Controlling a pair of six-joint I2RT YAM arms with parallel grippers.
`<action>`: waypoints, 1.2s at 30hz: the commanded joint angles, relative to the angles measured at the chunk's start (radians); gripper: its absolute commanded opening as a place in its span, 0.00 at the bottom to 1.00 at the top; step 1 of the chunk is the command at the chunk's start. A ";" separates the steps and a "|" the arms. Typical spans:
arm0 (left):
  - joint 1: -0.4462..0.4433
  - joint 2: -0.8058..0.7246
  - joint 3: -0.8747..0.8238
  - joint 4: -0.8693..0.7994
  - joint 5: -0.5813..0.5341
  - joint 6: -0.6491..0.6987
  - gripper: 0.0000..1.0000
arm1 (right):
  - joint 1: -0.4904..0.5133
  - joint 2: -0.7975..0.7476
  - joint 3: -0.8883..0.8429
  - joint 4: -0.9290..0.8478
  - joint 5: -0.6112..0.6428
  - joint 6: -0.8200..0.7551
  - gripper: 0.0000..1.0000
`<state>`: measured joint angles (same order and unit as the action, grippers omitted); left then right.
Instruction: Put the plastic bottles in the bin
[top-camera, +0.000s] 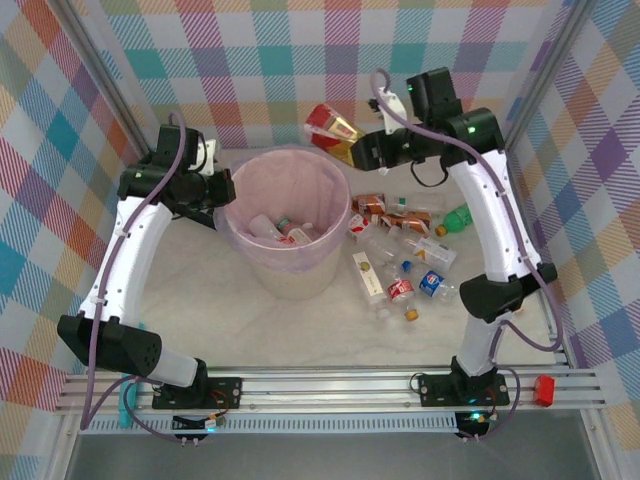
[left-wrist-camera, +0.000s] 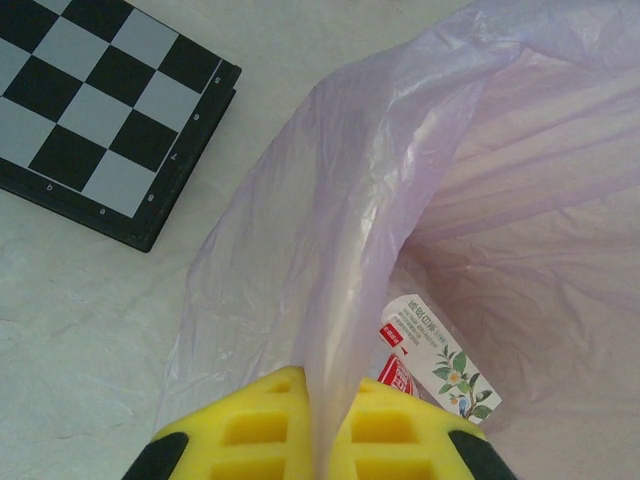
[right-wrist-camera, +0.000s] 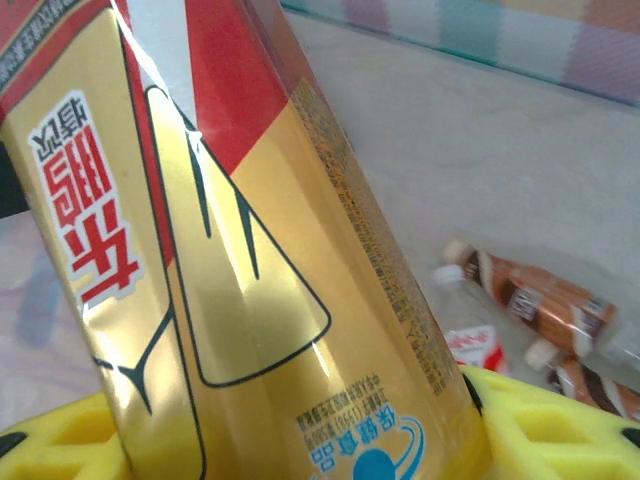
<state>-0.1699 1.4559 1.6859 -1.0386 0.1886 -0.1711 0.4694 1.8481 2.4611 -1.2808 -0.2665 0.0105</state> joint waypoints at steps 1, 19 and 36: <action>-0.017 0.016 0.031 0.031 0.046 -0.042 0.00 | 0.080 0.053 0.078 -0.086 0.053 -0.035 0.52; -0.052 0.034 0.043 0.034 0.028 -0.047 0.00 | 0.276 0.223 0.077 -0.117 0.186 -0.064 0.51; -0.065 0.026 0.038 0.045 0.032 -0.054 0.00 | 0.302 0.326 -0.192 0.077 0.153 0.009 0.60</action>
<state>-0.2157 1.4792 1.7084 -1.0321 0.1631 -0.1875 0.7570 2.1532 2.2925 -1.2495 -0.0906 -0.0063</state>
